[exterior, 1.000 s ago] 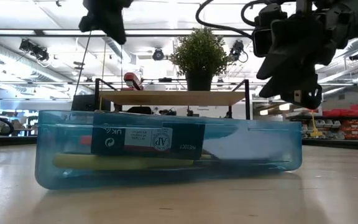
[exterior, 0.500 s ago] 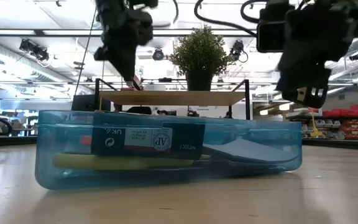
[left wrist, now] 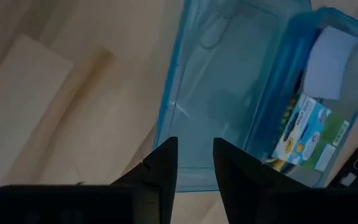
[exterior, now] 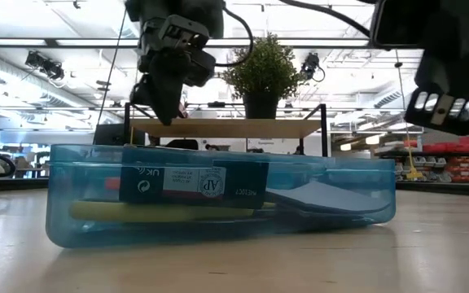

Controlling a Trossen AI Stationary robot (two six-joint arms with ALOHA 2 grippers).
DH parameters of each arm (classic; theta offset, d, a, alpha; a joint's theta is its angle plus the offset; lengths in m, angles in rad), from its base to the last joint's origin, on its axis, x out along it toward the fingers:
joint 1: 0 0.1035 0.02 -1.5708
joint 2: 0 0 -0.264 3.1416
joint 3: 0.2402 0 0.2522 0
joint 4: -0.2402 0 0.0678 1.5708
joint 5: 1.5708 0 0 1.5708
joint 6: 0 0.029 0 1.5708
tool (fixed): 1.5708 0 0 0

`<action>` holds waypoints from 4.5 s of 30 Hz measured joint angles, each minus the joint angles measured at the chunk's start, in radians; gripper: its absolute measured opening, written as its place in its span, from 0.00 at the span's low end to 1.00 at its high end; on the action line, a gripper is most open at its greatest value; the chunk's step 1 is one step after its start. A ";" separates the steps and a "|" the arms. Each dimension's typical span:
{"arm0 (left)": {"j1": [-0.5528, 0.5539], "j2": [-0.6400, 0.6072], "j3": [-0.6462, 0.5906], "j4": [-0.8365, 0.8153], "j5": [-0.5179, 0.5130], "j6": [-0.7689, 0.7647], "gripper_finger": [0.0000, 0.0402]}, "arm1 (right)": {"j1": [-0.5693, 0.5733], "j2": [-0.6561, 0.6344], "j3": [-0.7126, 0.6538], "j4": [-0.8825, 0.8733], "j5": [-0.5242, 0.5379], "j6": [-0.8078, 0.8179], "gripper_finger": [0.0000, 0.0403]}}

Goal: Pack school essentials
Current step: Close the blue supply box

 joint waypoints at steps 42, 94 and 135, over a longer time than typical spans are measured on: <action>-0.077 0.157 -0.095 0.237 -0.102 0.158 0.35 | 0.046 0.000 0.000 -0.022 0.165 -0.012 0.30; -0.079 0.128 0.140 0.026 -0.234 0.123 0.04 | 0.042 0.374 0.290 0.078 0.218 -0.251 0.30; -0.156 0.126 0.196 0.069 -0.237 0.110 0.09 | -0.005 0.375 0.347 -0.071 0.356 -0.212 0.30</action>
